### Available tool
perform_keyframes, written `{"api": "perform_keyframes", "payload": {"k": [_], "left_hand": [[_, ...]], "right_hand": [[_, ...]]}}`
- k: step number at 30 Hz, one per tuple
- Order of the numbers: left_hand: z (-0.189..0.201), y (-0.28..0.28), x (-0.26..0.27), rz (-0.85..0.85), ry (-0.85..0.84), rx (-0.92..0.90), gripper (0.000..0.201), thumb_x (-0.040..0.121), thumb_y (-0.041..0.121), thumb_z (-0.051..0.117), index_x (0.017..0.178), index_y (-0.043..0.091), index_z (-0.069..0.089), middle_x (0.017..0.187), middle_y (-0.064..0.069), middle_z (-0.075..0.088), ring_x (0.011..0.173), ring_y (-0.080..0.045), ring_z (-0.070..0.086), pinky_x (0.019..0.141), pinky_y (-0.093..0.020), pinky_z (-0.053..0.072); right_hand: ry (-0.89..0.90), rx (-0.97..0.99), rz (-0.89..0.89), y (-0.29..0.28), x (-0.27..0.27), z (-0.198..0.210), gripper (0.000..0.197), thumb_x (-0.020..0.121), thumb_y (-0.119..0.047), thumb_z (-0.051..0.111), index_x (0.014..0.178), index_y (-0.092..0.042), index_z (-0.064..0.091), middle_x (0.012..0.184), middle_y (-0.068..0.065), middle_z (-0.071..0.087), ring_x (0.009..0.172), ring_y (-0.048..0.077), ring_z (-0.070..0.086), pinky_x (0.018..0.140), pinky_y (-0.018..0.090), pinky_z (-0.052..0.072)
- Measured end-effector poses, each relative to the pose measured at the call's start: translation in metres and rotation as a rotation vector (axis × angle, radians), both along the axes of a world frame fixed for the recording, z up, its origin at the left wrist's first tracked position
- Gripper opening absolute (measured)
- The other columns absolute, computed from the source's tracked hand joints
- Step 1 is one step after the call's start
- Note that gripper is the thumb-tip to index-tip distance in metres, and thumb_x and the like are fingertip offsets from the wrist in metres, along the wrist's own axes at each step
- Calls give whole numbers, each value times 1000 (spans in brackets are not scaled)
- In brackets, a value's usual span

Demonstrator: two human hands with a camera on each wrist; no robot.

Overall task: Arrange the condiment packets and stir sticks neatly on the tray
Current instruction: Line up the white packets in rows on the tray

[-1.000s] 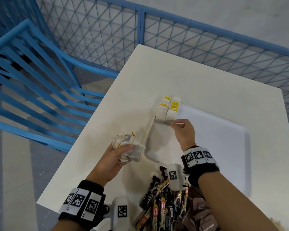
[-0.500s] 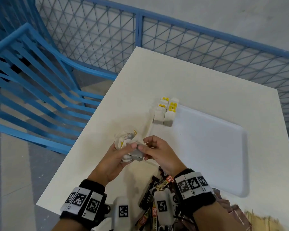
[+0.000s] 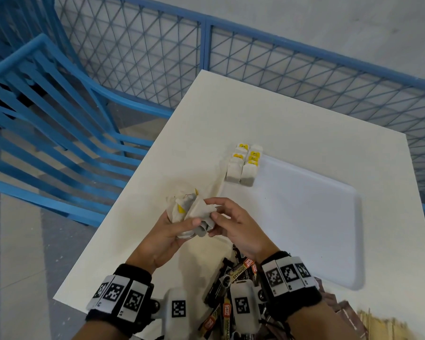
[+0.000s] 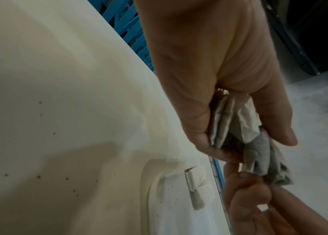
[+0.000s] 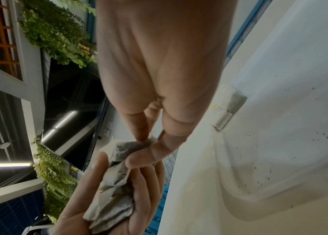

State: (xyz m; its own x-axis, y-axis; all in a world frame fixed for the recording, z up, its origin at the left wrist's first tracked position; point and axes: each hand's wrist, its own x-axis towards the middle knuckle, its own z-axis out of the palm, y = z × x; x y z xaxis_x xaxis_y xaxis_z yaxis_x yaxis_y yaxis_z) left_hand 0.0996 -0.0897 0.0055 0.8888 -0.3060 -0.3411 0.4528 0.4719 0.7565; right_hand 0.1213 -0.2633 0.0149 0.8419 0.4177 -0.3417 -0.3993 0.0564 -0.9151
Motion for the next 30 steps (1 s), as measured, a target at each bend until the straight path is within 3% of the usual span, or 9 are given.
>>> {"api": "perform_keyframes", "payload": {"k": [4,7,12,15,18,20,24,26,30], "left_hand": [[-3,1,0,-10,8,-17,72,51,26,91,115,14,60,99,-8,71,89,-16,68,71,-23,54],[-3,0,1,-26,1,-13,67,47,33,93,106,18,67,95,-8,71,87,-17,68,71,-24,54],[-1,-3,2,-25,7,-20,73,51,25,91,116,14,60,100,-9,71,89,-20,68,73,-26,55],[-1,-3,1,38,36,-23,47,66,5,71,111,16,61,94,-5,72,83,-17,70,65,-23,55],[-6,0,2,105,85,-4,45,67,4,61,110,17,60,85,-1,72,75,-12,69,58,-20,53],[-7,2,2,132,102,-3,52,67,3,61,116,19,58,86,1,72,74,-11,69,56,-19,53],[-10,4,2,155,111,1,62,66,-5,66,121,21,56,86,4,72,70,-8,67,53,-18,50],[-12,6,3,162,118,-5,63,64,-2,68,122,20,56,89,3,71,73,-8,67,53,-18,51],[-15,9,6,181,134,4,69,51,16,76,118,22,60,97,0,71,84,-12,68,64,-21,54]], "right_hand": [[-43,-24,38,0,-1,5,30,97,-6,42,119,-23,54,113,3,52,82,13,64,69,21,53],[-77,-68,54,2,0,7,27,96,-11,47,122,-16,53,115,1,57,85,14,65,70,24,55],[-55,-74,-52,4,2,4,2,95,-15,49,97,-14,50,101,8,54,78,22,59,66,29,56],[29,36,-91,2,3,2,5,98,-16,42,95,-12,43,93,14,50,80,24,52,66,30,57],[60,41,-167,-3,3,2,7,98,-17,42,92,-17,44,78,4,54,72,13,54,70,31,53],[39,-69,-243,-9,6,-2,8,97,-19,45,90,-17,46,74,-1,56,70,11,55,64,26,46],[109,-193,-402,-24,18,-21,7,94,-17,53,90,-11,52,77,5,59,70,14,57,62,25,45],[203,-122,-437,-30,25,-27,2,92,-9,55,90,-10,54,85,8,62,75,16,60,66,22,51],[259,30,-444,-36,38,-33,12,90,4,52,99,-3,55,95,14,64,88,19,64,76,19,56]]}}
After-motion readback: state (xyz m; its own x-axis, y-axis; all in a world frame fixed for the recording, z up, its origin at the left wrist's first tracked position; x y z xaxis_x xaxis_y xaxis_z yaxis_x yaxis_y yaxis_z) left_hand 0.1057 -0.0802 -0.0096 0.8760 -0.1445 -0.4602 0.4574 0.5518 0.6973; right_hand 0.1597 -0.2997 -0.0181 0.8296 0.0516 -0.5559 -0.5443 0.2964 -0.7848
